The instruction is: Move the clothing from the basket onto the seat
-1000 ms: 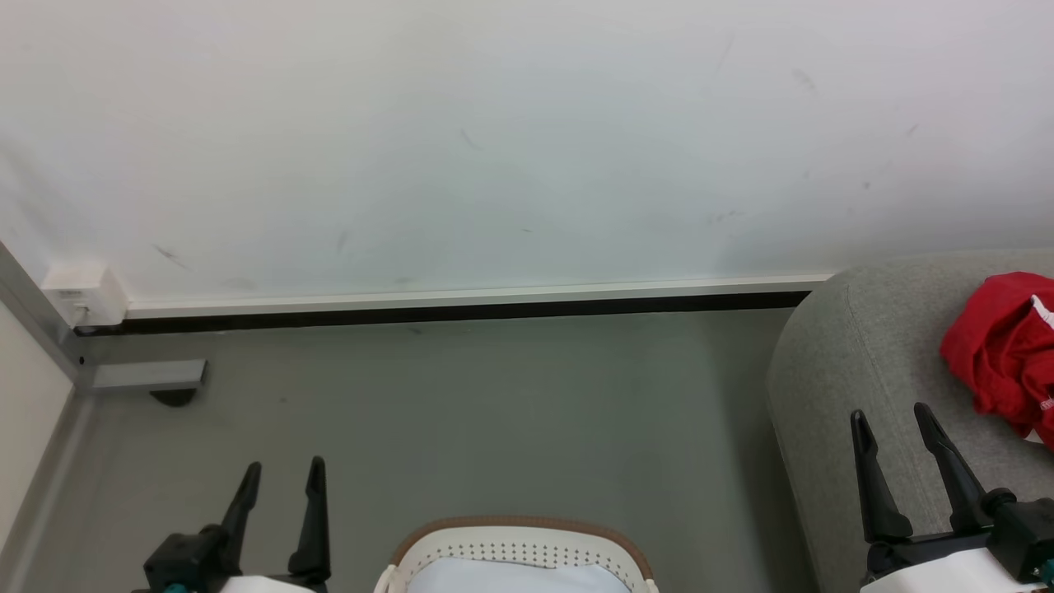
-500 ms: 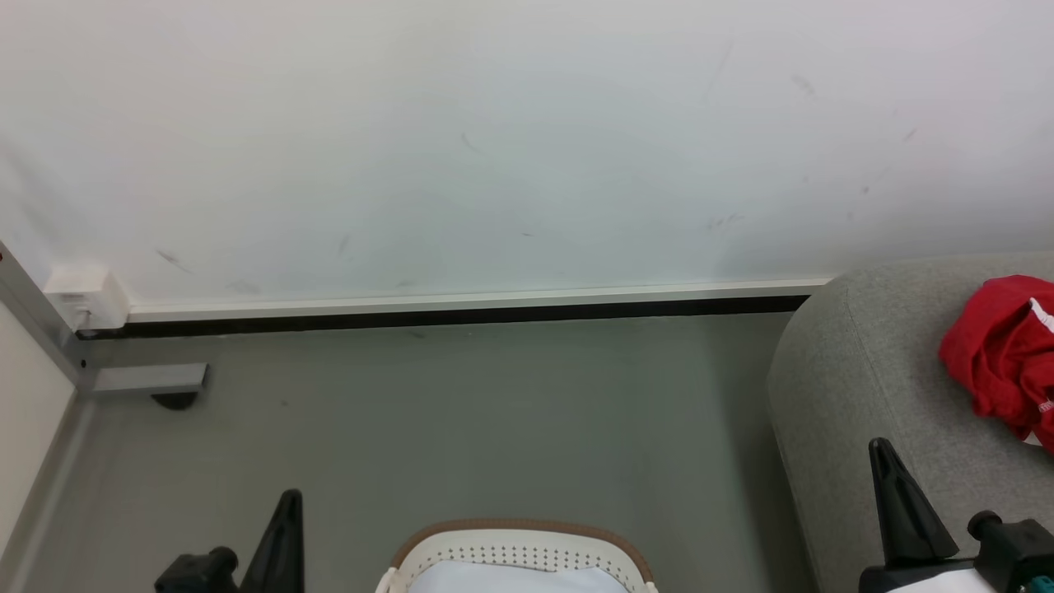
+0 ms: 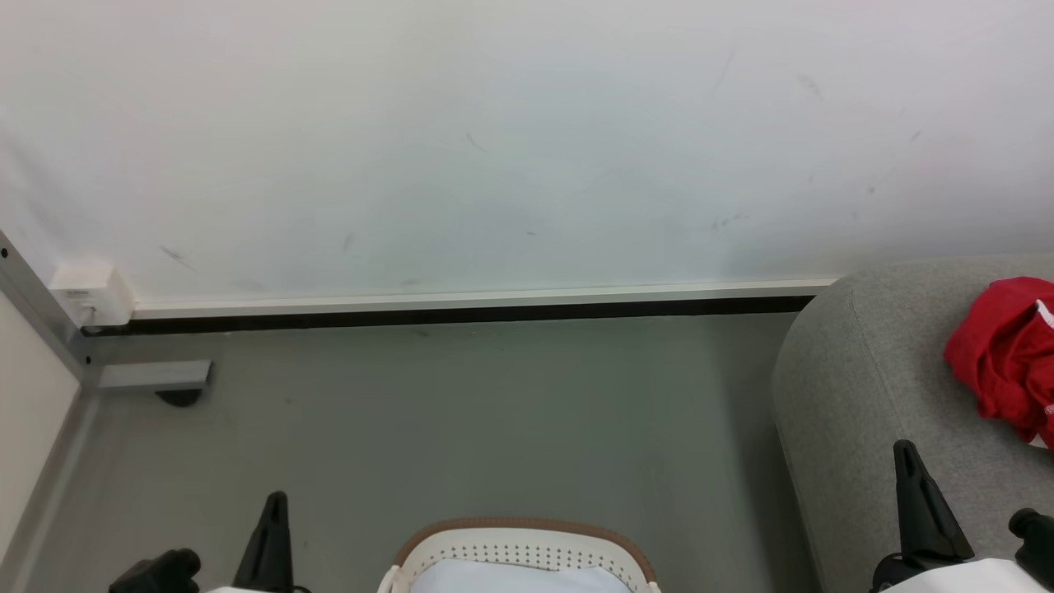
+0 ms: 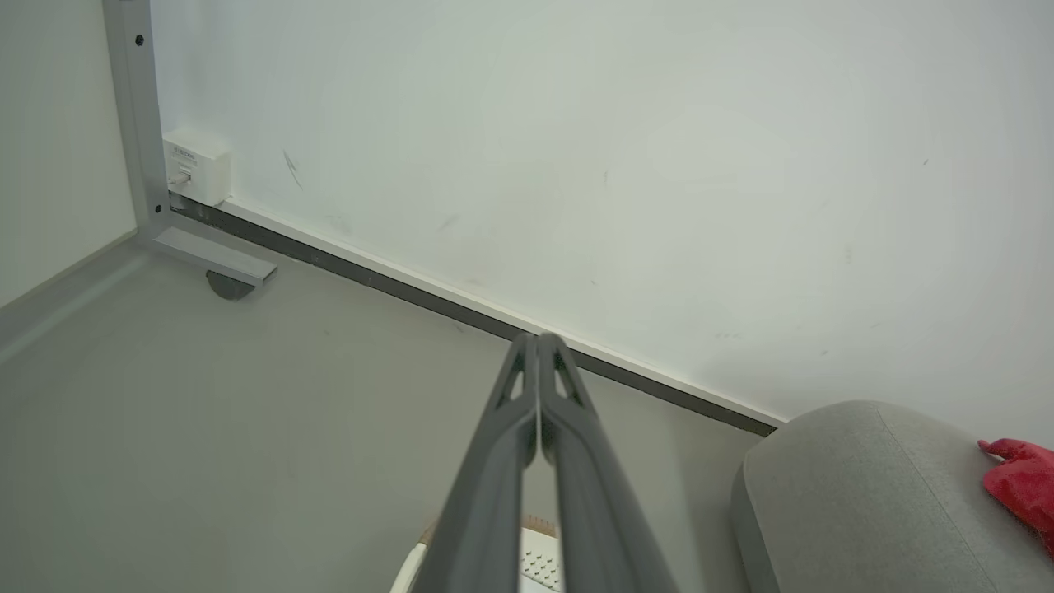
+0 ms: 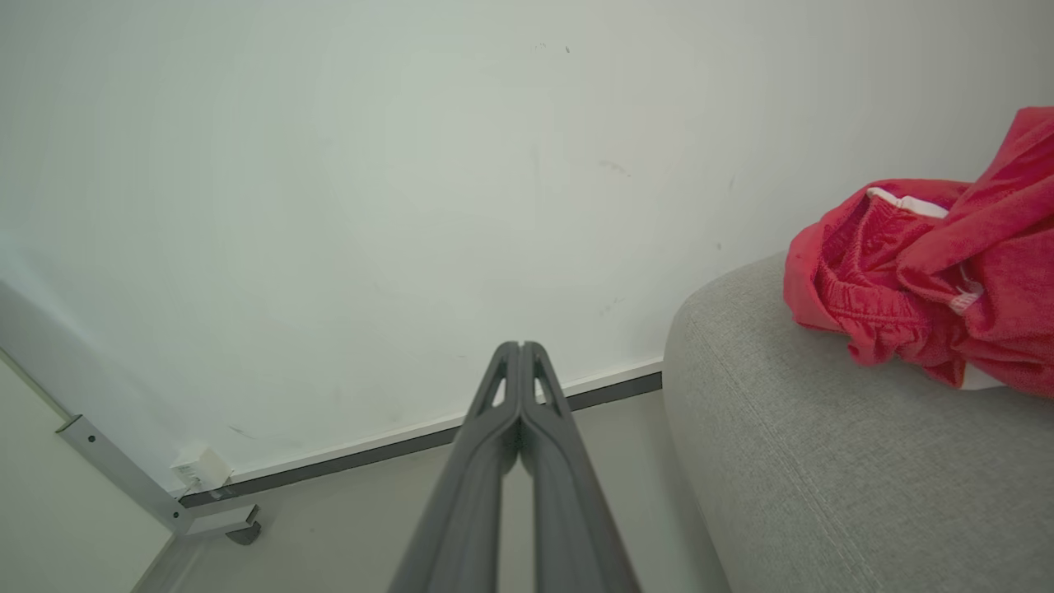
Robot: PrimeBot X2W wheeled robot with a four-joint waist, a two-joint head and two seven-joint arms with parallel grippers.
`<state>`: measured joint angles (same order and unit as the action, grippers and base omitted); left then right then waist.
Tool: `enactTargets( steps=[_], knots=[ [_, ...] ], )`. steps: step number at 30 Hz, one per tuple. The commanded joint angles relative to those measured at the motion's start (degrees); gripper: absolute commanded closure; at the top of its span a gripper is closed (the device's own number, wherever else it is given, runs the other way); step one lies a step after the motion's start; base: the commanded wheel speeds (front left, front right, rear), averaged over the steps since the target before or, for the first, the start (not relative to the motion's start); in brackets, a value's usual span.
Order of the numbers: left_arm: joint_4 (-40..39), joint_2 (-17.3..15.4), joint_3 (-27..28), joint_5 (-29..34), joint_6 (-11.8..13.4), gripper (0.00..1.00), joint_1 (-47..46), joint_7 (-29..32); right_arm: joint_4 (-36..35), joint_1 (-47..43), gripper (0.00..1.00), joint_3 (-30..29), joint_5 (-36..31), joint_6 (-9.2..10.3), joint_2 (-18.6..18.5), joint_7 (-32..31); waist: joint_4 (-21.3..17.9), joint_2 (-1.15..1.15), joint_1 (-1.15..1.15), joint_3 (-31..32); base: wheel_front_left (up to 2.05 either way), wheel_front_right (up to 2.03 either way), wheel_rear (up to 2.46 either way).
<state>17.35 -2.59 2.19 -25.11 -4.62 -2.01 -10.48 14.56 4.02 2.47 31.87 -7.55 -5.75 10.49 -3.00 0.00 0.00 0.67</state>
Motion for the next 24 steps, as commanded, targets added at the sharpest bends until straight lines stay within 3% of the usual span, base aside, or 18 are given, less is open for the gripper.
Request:
enactTargets(
  steps=[1,24],
  knots=[
    [-1.17,-0.29,0.43,-1.98,-0.31,1.0,-1.46,0.4,-0.9,1.2,1.0,-0.56,1.71,0.02,-0.3,-0.36,0.03,0.0,0.0,-0.01,0.0,0.0,0.0],
    [-1.9,-0.34,1.59,-22.17,-1.14,1.0,-2.52,5.42,-0.81,1.79,1.0,-3.21,19.79,0.04,0.69,-5.49,0.66,0.0,0.0,-0.16,0.0,0.0,0.0]
  ],
)
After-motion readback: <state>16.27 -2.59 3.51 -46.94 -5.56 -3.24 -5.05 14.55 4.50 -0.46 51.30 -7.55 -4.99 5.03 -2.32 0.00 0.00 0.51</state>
